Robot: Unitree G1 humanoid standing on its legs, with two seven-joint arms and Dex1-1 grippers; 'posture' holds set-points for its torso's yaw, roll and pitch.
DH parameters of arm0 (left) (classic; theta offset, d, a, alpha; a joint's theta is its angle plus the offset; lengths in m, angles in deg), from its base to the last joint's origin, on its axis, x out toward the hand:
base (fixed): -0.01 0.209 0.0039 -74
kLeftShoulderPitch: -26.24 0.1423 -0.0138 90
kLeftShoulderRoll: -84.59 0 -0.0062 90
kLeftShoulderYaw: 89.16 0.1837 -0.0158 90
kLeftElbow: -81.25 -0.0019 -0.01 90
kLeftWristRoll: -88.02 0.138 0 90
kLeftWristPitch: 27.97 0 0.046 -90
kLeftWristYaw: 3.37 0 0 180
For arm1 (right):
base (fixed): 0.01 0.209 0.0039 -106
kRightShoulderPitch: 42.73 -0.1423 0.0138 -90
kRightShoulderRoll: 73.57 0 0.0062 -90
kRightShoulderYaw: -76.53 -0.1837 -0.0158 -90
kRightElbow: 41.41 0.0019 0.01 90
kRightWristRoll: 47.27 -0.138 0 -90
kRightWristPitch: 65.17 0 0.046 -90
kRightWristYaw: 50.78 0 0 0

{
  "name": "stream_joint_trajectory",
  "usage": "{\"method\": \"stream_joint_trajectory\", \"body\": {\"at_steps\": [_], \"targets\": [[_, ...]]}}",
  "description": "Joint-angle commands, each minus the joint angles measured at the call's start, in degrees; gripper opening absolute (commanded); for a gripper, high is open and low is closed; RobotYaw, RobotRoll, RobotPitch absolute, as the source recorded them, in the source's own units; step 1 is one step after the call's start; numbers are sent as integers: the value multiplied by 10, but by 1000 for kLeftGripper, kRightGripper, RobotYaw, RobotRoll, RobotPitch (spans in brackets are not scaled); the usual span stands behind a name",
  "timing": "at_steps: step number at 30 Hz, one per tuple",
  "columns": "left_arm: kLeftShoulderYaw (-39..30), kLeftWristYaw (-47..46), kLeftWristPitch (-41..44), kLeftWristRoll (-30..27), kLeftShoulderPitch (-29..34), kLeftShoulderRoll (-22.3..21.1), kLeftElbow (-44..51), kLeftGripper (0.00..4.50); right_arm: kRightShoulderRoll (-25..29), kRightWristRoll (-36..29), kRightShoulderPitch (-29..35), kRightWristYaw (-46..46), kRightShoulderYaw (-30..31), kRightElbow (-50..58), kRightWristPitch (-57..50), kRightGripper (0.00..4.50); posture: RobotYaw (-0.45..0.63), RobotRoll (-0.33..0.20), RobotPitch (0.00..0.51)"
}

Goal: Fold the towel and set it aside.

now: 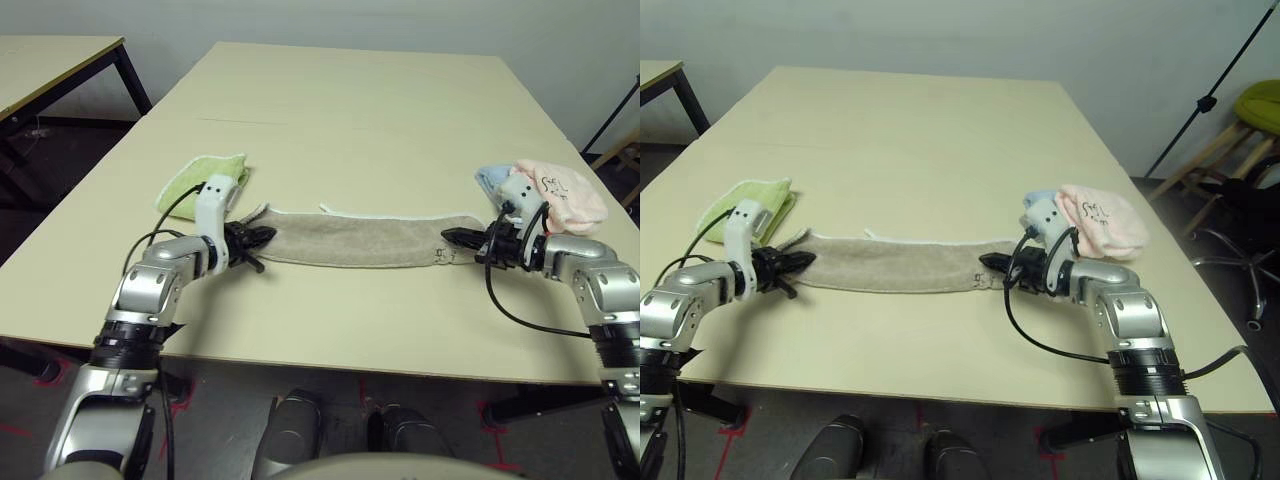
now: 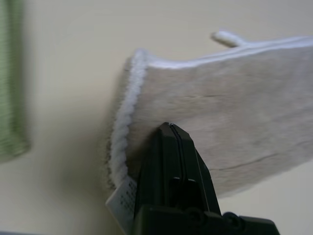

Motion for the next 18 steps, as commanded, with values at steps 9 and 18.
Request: {"method": "stream_joint_trajectory", "body": {"at_steps": [9, 18], "targets": [[9, 19, -75, 37, -24, -5, -133, 43, -16, 119, -40, -54, 67, -202, 153, 0, 174, 0, 111], [36, 84, -129, 73, -13, -48, -164, 43, 12, 152, -87, -66, 57, -312, 258, 0, 183, 0, 116]]}}
